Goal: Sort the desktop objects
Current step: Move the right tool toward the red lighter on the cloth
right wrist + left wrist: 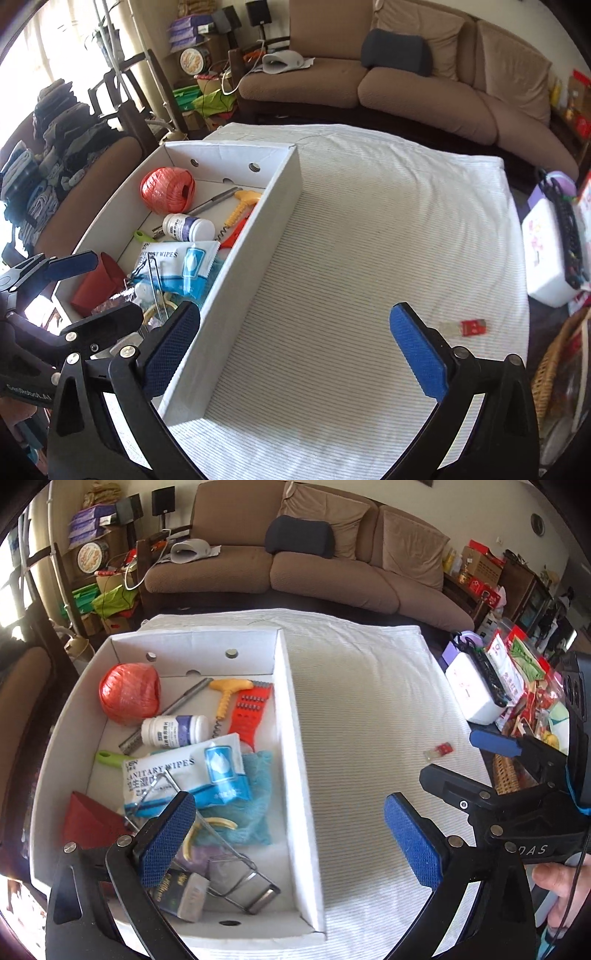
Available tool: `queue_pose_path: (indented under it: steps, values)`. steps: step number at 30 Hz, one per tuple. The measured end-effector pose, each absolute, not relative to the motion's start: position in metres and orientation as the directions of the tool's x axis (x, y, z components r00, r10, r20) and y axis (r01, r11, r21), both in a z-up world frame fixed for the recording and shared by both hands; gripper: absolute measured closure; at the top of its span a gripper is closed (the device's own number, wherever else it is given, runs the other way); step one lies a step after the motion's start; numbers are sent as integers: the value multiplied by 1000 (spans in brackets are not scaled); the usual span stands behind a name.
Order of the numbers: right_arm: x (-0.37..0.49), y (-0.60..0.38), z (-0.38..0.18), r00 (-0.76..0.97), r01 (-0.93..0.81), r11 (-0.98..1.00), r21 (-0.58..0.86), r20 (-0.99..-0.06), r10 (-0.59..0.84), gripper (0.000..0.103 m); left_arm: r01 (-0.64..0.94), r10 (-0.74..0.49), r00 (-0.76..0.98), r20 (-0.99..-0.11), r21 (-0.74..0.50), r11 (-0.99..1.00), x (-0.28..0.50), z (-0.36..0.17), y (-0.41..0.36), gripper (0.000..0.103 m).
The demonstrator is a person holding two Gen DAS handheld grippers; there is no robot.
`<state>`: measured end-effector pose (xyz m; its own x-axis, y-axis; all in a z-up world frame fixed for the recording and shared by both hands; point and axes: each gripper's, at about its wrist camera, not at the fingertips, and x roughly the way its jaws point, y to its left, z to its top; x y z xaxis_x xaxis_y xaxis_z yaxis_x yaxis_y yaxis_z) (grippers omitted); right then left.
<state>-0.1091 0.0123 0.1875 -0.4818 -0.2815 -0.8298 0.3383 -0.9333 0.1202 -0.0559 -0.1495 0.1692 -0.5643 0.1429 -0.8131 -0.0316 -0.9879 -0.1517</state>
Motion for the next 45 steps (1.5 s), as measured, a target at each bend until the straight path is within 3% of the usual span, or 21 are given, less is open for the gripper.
queue_pose_path:
  steps: [9,14,17,33,45]
  values:
    - [-53,114,171,-504,259,-959,117,-831,-237,0,-121,238,-530,-814,-205,-971,-32,146,-67,0]
    - [-48,162,157,-504,217,-965,148,-830,-240,0,-225,276,-498,-822,-184,-957,-40,129,-18,0]
    - [-54,182,149,-524,215,-969,124,-822,-222,0,-236,324,-487,-811,-234,-943,-50,119,-3,0]
    - [-132,227,58,-557,205,-966,157,-793,-247,0,-153,290,-491,-821,-246,-957,-133,37,6,0]
    - [-169,209,22,-519,269,-958,100,-823,-232,0,-144,330,-462,-823,-298,-944,-149,15,3,0]
